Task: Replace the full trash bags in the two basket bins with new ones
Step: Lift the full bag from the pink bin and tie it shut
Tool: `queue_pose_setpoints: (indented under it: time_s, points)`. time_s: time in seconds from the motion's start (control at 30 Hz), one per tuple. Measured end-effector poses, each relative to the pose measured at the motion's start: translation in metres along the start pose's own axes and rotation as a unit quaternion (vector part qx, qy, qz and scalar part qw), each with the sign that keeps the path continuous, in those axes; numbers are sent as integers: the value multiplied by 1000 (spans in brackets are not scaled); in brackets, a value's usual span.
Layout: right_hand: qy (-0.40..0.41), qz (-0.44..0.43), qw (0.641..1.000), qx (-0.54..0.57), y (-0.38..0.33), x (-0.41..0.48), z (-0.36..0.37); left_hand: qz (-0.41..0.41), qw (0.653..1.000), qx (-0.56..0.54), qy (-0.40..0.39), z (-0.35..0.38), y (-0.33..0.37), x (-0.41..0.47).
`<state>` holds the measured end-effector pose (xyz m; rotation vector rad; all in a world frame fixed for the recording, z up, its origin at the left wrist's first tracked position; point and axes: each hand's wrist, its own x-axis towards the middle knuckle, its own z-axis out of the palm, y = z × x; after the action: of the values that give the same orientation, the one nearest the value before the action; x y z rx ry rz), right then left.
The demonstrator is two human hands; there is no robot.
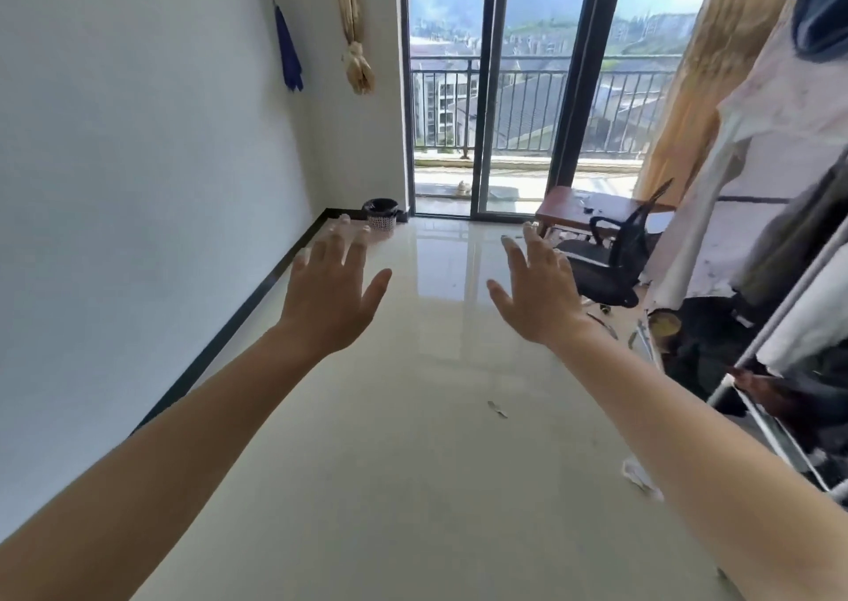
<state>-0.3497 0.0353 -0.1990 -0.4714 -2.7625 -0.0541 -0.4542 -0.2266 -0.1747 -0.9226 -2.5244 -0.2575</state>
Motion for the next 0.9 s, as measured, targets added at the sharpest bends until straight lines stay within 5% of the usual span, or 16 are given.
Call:
queue_pose_setpoints:
  time_s: [0.13,0.43,0.9]
  points:
    - [-11,-74,997,-16,-17,120,66,-13,1000,9,2,65,-65,88]
    - [-28,-55,998,-1,-32,400,174,-59,998,-13,-13,193,-207,336]
    - [-3,-23,998,52,21,785,327,-44,998,-18,-45,410,-286,712]
